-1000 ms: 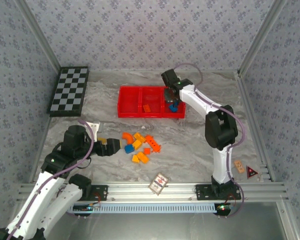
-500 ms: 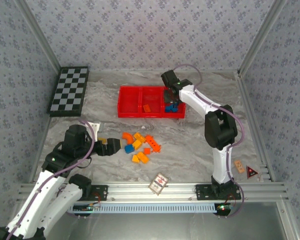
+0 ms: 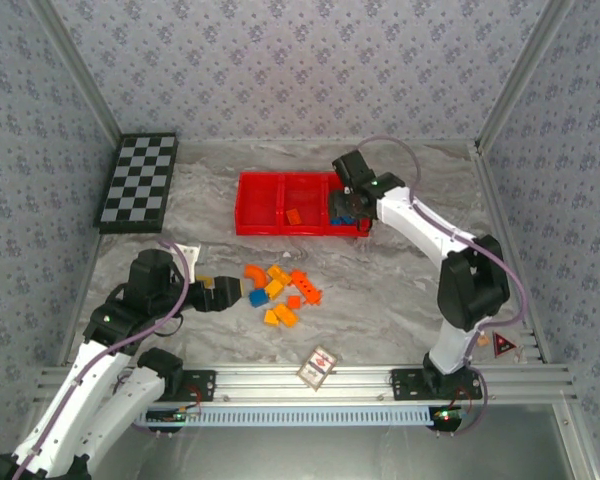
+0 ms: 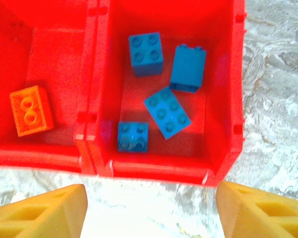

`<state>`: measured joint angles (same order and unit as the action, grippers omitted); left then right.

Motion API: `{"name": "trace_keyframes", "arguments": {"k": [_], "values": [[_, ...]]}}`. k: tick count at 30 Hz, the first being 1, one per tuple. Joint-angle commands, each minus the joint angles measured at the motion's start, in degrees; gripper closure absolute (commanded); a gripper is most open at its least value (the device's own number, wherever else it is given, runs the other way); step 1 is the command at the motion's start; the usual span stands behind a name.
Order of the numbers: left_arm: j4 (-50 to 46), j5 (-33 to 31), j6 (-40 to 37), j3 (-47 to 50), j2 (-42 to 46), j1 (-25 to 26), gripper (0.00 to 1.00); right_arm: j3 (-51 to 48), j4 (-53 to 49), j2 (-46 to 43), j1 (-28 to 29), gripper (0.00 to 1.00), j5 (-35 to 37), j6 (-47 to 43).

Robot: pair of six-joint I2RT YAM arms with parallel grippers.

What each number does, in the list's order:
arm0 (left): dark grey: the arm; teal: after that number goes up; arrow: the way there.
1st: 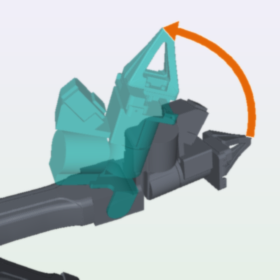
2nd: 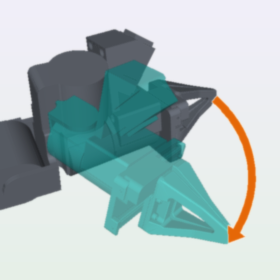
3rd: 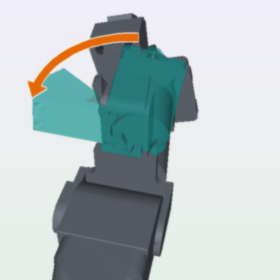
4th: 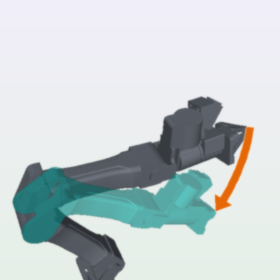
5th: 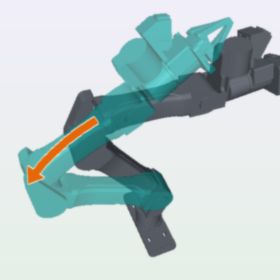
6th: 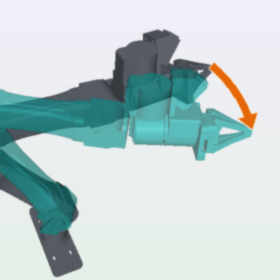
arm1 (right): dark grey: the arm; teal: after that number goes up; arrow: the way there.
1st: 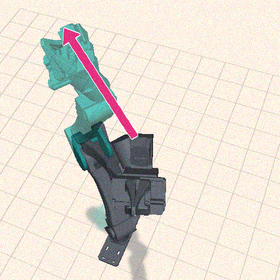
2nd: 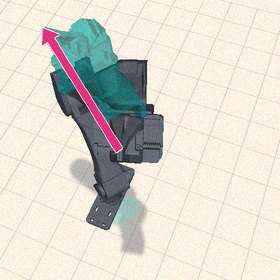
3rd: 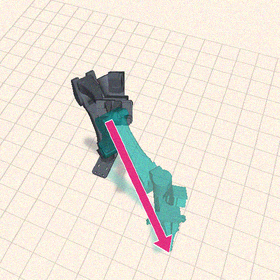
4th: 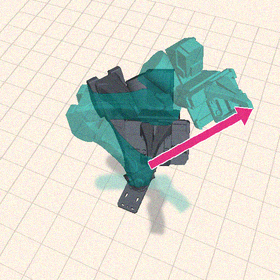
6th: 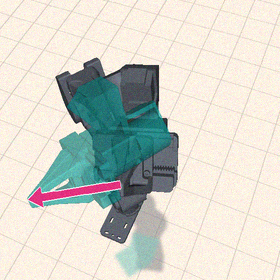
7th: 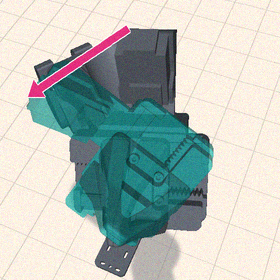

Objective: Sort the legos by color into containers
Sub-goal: Place the lego in the container, then pick up the lego from the center of the table.

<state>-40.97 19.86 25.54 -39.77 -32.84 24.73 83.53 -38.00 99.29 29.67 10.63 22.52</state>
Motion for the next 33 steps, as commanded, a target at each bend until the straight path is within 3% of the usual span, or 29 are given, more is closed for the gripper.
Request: {"name": "trace_keyframes", "arguments": {"k": [1,12,23,33], "values": [[-0.67,-0.52,0.30,-0.47,0.06,-0.56,0.00,-4.63,-0.17,-4.34,2.03,0.23,-2.66,-1.49],[-0.54,-0.12,0.30,-0.35,-0.03,-1.35,0.00,-14.53,-0.52,-10.01,12.42,0.16,-9.09,-5.83],[-0.43,0.32,0.30,-0.39,-0.01,-1.97,0.00,-12.26,-3.66,-0.08,21.44,0.26,-11.12,-9.82],[-0.34,0.45,0.23,-0.29,0.14,-2.14,0.00,-9.99,-5.61,7.11,23.76,0.27,-8.49,-10.33]]}}
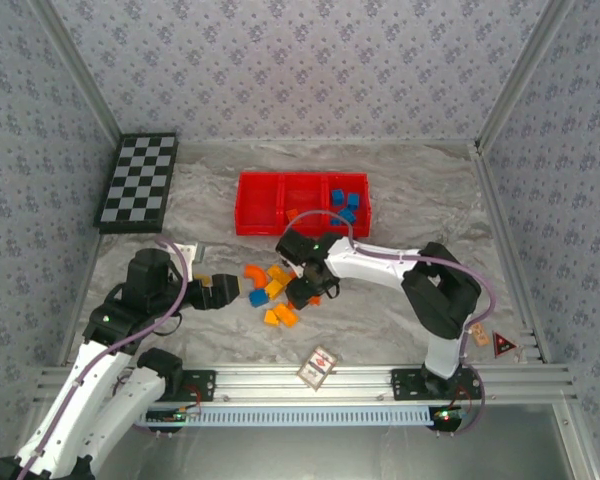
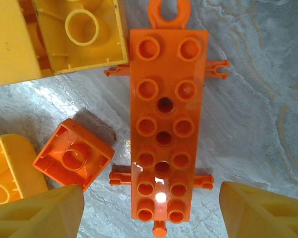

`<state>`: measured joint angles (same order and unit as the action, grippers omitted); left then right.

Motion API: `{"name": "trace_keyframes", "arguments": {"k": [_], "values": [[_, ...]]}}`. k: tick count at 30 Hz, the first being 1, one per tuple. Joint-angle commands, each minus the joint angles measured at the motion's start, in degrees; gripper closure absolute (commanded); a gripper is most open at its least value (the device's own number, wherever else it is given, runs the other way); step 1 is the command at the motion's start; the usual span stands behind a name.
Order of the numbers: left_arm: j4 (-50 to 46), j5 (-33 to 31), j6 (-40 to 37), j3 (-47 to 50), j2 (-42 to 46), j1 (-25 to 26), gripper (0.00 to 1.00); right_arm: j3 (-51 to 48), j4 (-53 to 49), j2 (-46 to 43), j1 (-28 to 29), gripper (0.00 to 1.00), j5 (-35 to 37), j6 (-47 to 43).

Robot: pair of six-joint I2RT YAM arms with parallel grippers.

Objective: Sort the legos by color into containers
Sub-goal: Pick up the lego from the center of the table.

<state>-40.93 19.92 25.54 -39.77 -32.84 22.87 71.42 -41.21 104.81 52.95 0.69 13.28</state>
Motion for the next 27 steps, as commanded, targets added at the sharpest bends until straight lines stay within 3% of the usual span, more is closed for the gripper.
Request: {"name": "trace_keyframes", "arguments": {"k": [1,27], "values": [[-0.46,0.38,0.23,-0.30,0.14,-0.29,0.00,2.47,-2.52,2.06,0.49,0.27,1.66,-1.10],[-0.29,0.56,0.28,-0.31,0.06,-0.64,0.00,8.04,-2.51,8.28,-1.86,0.41,0.90,-0.32]]}}
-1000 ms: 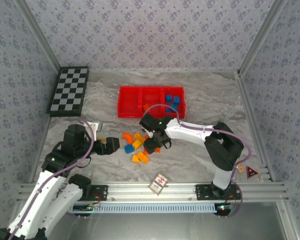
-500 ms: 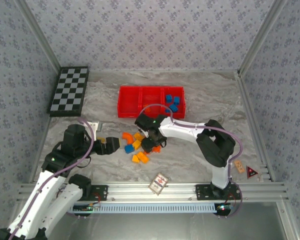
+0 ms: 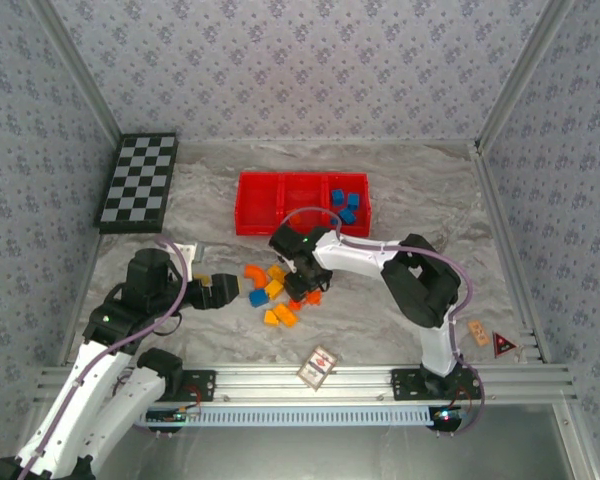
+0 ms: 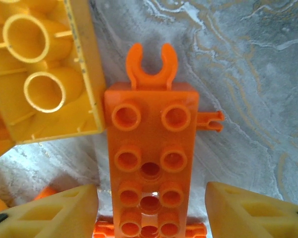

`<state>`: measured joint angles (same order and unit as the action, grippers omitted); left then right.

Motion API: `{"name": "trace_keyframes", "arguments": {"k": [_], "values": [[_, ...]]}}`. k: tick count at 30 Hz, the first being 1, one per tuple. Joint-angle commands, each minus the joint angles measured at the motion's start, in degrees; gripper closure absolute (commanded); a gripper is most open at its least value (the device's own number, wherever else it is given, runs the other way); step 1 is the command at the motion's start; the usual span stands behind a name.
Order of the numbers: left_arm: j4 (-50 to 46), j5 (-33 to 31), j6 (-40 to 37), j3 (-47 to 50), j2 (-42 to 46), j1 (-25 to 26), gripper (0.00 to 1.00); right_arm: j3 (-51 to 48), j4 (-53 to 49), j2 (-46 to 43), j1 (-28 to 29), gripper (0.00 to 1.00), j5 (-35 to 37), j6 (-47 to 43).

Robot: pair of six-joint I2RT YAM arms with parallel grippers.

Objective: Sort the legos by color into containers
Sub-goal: Pick up the lego from the center of the table.

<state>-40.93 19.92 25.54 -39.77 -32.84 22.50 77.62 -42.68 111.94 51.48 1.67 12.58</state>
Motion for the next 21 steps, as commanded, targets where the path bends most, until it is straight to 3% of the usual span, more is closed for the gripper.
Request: {"name": "trace_keyframes", "arguments": {"k": [1,16,21], "values": [[-0.30,0.54,0.28,-0.31,0.06,-0.27,0.00,1.92,-1.01,1.30,-0.58,0.42,-0.10,0.45],[-0.38,0.38,0.30,-0.31,0.13,-0.27,0.00,1.42,-1.71,1.62,-1.28,0.57,2.44,1.48],[-0.38,0.29,0.30,-0.31,0.14,-0.27,0.00,1.69,-3.12,0.39,-1.30,0.67,2.86,2.34]]}}
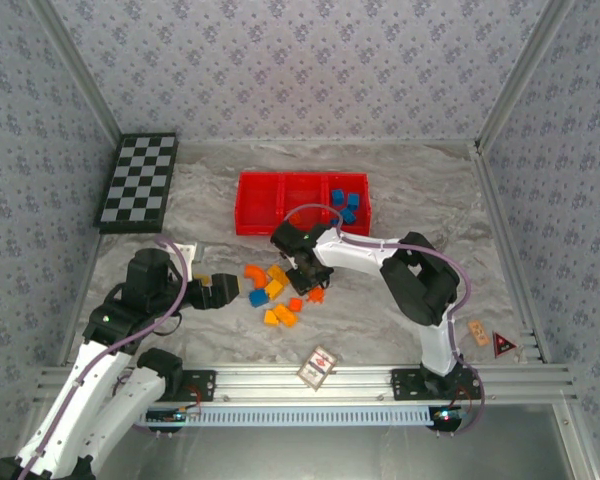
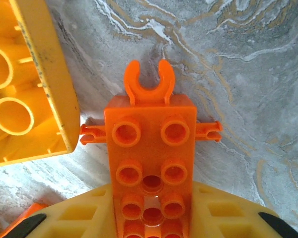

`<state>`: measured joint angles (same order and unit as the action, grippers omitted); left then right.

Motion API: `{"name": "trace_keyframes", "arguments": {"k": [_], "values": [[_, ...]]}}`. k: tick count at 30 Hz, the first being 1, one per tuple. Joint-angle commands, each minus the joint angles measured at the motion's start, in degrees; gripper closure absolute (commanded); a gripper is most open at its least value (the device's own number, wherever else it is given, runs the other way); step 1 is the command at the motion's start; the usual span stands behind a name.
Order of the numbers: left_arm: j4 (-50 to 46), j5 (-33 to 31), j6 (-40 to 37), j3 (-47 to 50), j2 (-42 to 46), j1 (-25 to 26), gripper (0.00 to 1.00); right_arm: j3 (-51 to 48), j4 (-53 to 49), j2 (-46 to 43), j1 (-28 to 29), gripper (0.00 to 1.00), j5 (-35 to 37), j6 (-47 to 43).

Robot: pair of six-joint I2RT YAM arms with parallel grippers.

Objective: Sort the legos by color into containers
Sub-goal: Pick up the lego from the center of the table, then place the lego in the container.

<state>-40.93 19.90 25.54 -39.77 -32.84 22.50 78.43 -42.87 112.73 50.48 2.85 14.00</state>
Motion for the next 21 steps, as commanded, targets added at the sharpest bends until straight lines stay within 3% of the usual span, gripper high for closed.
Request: {"name": "trace_keyframes", "arguments": {"k": [1,13,21], "values": [[-0.43,0.31,0.26,-0.31,0.14,-0.31,0.00,0.84,-3.25,-1.13,-0.25,0.67,1.72,1.02],[-0.29,0.23,0.34,-0.22,0.80,-0.28,0.00,5.47,-4.15,-10.43,-1.51,0.68,4.66,9.02],[-0.12,0.57,0.28,-0.10,1.45,-0.35,0.00,9.84,4.27,-11.69,-5.67,0.69,7.18,18.37]]}}
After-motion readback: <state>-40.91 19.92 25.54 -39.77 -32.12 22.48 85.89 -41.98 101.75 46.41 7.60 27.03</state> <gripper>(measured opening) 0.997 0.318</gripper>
